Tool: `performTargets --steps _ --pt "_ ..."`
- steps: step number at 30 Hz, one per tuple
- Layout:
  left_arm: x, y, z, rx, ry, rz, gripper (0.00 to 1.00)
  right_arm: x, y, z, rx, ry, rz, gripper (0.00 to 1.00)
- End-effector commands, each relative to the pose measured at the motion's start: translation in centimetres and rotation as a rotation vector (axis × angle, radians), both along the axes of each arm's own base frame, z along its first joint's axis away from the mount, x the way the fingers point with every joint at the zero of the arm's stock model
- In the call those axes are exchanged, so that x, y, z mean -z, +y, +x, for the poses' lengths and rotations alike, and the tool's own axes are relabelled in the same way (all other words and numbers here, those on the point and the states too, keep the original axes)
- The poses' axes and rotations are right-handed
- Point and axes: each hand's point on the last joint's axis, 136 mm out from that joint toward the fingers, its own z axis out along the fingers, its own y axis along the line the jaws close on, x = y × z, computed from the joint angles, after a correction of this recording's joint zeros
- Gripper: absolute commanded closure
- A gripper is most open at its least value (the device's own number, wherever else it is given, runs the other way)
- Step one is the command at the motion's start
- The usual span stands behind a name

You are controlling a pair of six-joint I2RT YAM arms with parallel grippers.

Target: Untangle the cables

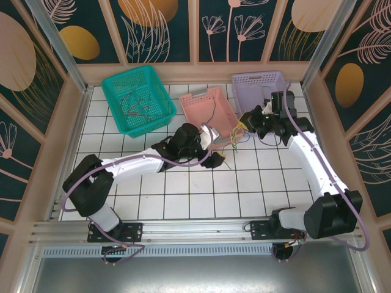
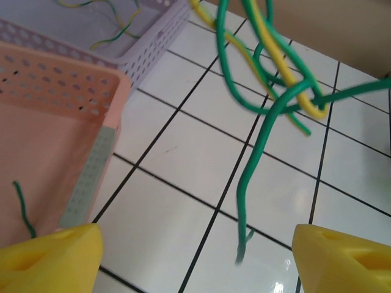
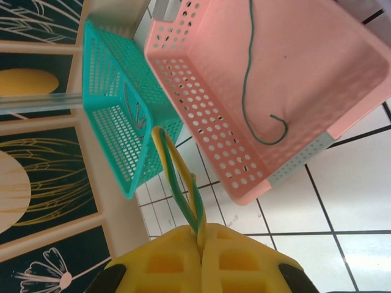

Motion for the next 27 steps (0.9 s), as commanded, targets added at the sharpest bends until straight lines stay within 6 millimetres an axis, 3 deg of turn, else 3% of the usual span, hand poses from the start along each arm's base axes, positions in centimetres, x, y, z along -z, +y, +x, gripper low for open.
performTargets --steps 1,4,6,8,11,14,16,23,25,27 --pt "-2.2 -2.2 -0.7 0.105 -0.061 -0.059 0.19 -1.4 0.9 -0.7 -0.036 -0.015 0.034 1.0" --pt "-2.1 -2.5 -0.7 0.109 -0.055 -0.062 0.21 -1.5 1.1 -1.0 -0.044 -0.014 0.047 1.0" --pt "-1.7 -2.7 -0.5 0.1 -0.042 -0.049 0.3 -1.7 1.1 -1.2 -0.044 -0.014 0.054 1.0" --pt "-1.3 -2.9 -0.3 0.099 -0.027 -0.034 0.48 -2.2 1.1 -1.3 -0.039 -0.025 0.059 1.0" --pt "-0.9 -3.1 0.3 0.07 -0.005 -0.023 0.99 -2.4 0.7 -1.3 -0.025 -0.033 0.043 1.0" --pt "-1.2 -2.2 0.7 0.005 -0.01 -0.028 1.0 -2.2 -0.7 -0.6 0.016 -0.048 -0.013 1.0" --pt "-1.7 -1.1 0.5 -0.026 -0.013 -0.02 1.0 -2.1 -2.9 0.1 0.074 -0.06 -0.075 1.0" --pt "-0.6 4.6 -2.1 -0.125 0.011 0.057 1.0 -0.9 -15.8 1.2 0.46 -0.028 -0.311 1.0" --pt "-1.1 6.0 -2.6 -0.158 0.011 0.049 1.0 -0.1 -17.5 1.4 0.512 -0.017 -0.359 1.0" --pt "-1.8 7.0 -2.8 -0.198 0.015 0.031 1.0 1.3 -17.4 1.8 0.507 0.005 -0.347 1.0"
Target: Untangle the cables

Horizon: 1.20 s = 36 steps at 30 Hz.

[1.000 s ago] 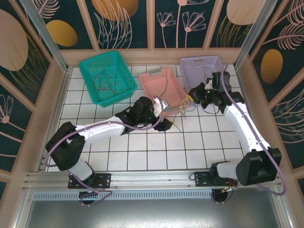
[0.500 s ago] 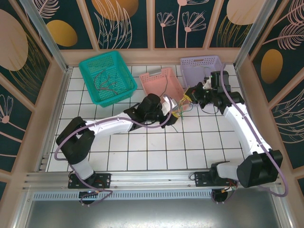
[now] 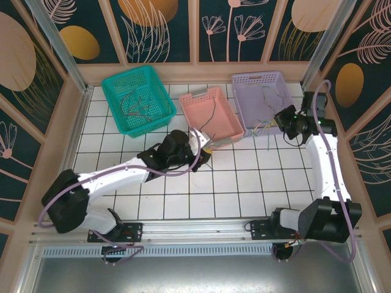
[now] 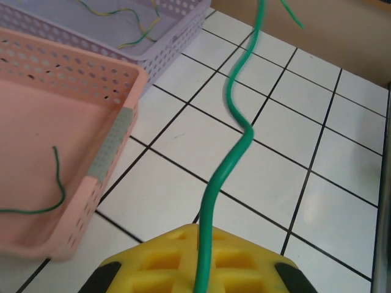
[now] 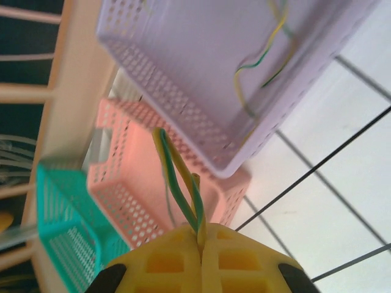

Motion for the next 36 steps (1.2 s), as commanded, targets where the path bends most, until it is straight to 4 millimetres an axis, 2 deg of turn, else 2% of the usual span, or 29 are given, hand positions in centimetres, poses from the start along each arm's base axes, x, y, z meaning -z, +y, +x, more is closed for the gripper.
performTargets --steps 1,5,7,9,12,16,19,22,25,28,30,33,36 --pt "0.3 2.8 -0.1 -0.118 0.045 0.026 1.0 1.5 -2.5 0.4 0.074 0.01 -0.107 1.0" --pt "-1.5 3.8 0.9 -0.214 0.093 -0.032 1.0 5.9 0.3 -0.5 0.025 0.08 -0.048 1.0" --pt "-2.7 4.2 1.3 -0.249 0.11 -0.078 1.0 8.3 0.9 -1.4 0.017 0.127 -0.061 1.0" --pt "-3.9 5.0 1.8 -0.286 0.11 -0.116 1.0 10.4 0.0 -2.4 0.043 0.169 -0.098 1.0" --pt "-4.9 7.2 3.0 -0.371 0.108 -0.121 1.0 12.2 -2.9 -3.7 0.12 0.2 -0.169 1.0" --pt "-4.9 10.3 3.8 -0.454 0.1 -0.074 1.0 12.3 -7.7 -4.5 0.227 0.216 -0.23 1.0" --pt "-4.7 11.2 3.6 -0.468 0.101 -0.04 1.0 11.3 -10.3 -4.3 0.295 0.216 -0.284 1.0" --pt "-4.5 11.8 3.3 -0.489 0.109 -0.026 1.0 10.5 -12.1 -3.4 0.359 0.196 -0.271 1.0" --pt "-4.6 12.1 3.1 -0.494 0.112 -0.021 1.0 9.4 -12.9 -1.9 0.39 0.169 -0.245 1.0" --pt "-4.9 11.8 2.9 -0.477 0.119 -0.034 1.0 8.8 -11.4 -0.2 0.35 0.137 -0.183 1.0" --pt "-5.6 11.5 2.9 -0.469 0.119 -0.059 1.0 9.0 -9.8 0.2 0.318 0.137 -0.163 1.0" --pt "-7.0 10.7 3.0 -0.446 0.115 -0.111 1.0 10.1 -6.1 -0.1 0.259 0.153 -0.104 1.0" --pt "-8.4 9.4 2.9 -0.398 0.13 -0.176 1.0 12.1 -1.6 -1.2 0.194 0.176 -0.008 1.0"
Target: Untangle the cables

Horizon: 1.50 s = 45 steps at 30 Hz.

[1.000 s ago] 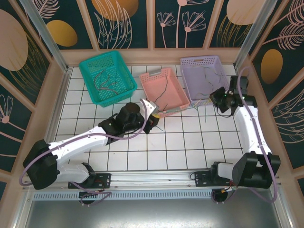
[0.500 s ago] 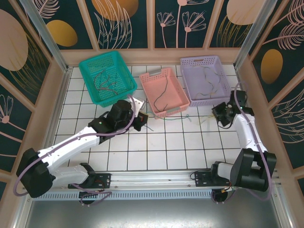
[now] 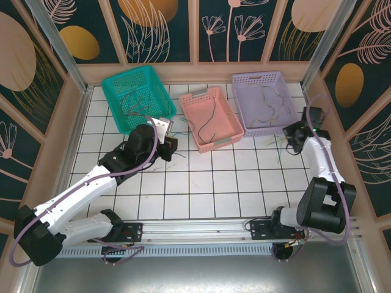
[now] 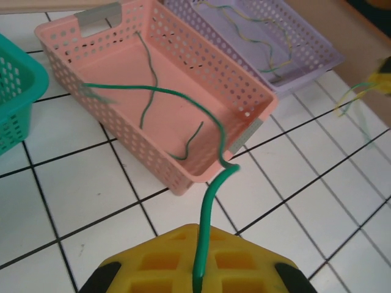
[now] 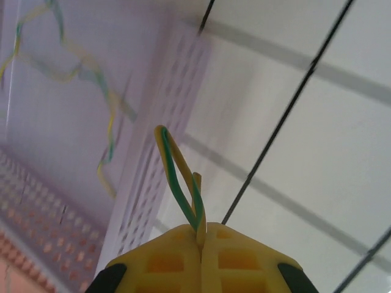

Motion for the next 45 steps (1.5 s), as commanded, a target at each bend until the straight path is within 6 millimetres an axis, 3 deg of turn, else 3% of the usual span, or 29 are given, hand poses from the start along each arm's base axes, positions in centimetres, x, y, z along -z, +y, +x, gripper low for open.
performTargets --steps 1,3,6,8,14,22,29,35,45 --pt "-3.5 -2.1 0.2 0.052 -0.026 -0.124 1.0 1.9 4.9 -1.4 -0.047 0.022 0.137 1.0" --pt "-3.9 -2.9 0.3 0.077 -0.022 -0.15 1.0 3.3 6.6 -2.2 -0.073 0.052 0.167 0.94" --pt "-3.8 -3.7 0.6 0.097 -0.014 -0.169 1.0 4.9 8.4 -2.9 -0.113 0.077 0.255 0.64" --pt "-4.7 -4.5 1.0 0.119 -0.024 -0.186 1.0 4.3 8.8 -2.7 -0.138 0.071 0.262 0.51" --pt "-4.9 -6.6 1.9 0.175 -0.021 -0.201 1.0 -3.2 10.3 -1.8 -0.186 -0.071 0.276 0.39" --pt "-4.7 -8.4 1.9 0.257 -0.019 -0.222 1.0 -11.3 17.4 0.3 -0.221 -0.273 0.633 0.28" --pt "-4.1 -9.2 1.3 0.316 -0.022 -0.221 1.0 -14.6 22.1 3.0 -0.233 -0.283 0.901 0.26" --pt "-4.4 -9.4 0.7 0.339 -0.036 -0.235 1.0 -13.6 24.6 4.5 -0.233 -0.2 1.005 0.32" --pt "-5.1 -9.1 -0.4 0.359 -0.056 -0.241 1.0 -11.6 23.9 6.3 -0.173 -0.161 1.005 0.55"
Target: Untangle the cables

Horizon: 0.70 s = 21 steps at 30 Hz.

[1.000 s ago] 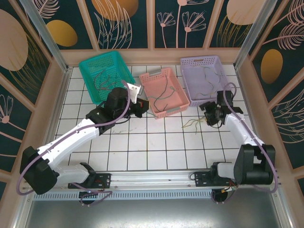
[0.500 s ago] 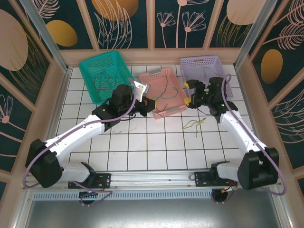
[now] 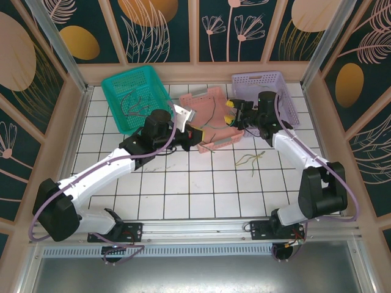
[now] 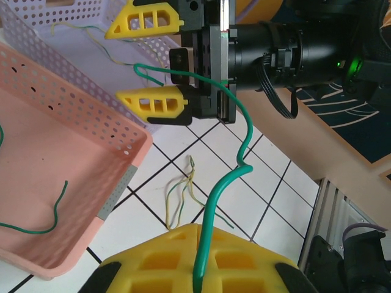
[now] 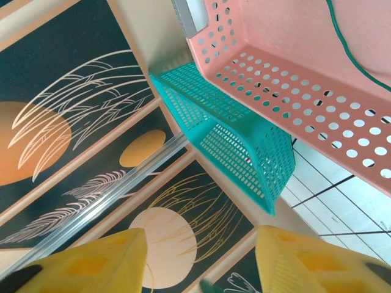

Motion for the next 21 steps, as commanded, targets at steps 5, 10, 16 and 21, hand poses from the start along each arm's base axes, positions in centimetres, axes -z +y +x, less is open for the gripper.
performTargets --steps 5,10,16,21 --pt "-1.7 0.2 -1.3 0.034 -0.062 -0.035 1.0 -1.3 -0.4 1.0 0.012 -0.015 0.045 0.62" --pt "-1.9 0.4 -1.4 0.031 -0.066 -0.037 1.0 -0.7 -1.5 0.7 0.047 0.01 0.048 0.66" --pt "-1.3 0.3 -1.7 0.041 -0.053 -0.034 1.0 -1.2 -1.9 0.6 0.063 0.009 0.071 0.81" --pt "-1.1 0.2 -1.7 0.043 -0.049 -0.037 1.0 -1.0 -2.3 0.2 0.077 0.018 0.067 1.0"
